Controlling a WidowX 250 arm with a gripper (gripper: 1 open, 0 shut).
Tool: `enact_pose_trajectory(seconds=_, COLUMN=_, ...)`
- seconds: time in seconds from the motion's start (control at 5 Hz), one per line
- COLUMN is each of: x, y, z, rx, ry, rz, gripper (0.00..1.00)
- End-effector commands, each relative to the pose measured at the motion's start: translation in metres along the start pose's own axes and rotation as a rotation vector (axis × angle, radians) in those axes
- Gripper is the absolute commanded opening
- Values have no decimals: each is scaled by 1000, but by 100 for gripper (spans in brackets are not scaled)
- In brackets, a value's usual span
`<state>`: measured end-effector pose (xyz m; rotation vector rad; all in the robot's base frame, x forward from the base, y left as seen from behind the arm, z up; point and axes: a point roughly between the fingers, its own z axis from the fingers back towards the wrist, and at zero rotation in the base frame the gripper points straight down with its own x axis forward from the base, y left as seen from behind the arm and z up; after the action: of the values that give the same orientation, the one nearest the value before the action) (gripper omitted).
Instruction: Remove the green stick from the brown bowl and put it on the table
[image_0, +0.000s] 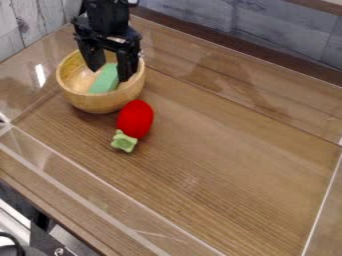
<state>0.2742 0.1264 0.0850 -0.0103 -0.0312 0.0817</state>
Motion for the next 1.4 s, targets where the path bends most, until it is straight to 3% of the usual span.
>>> enact_pose_trajectory(seconds=0.0, x=10, y=13, z=7, rx=22, ry=-61, rz=-29, gripper=100)
enact_pose_trajectory(seconds=0.4, x=23, y=35, z=-2, rx=25, ry=-64, rz=-9, gripper=100)
enact_pose_trajectory(seconds=0.8, x=46, y=38, z=-24, rx=17, ry=-61, rz=-53, gripper=100)
enact_pose_trajectory(seconds=1.0, x=56, y=39, z=-33, rx=11, ry=-60, rz=-75, gripper=0)
enact_pose_trajectory(seconds=1.2, x=62, y=38, z=-31, rx=1, ry=-60, rz=-67, gripper=0)
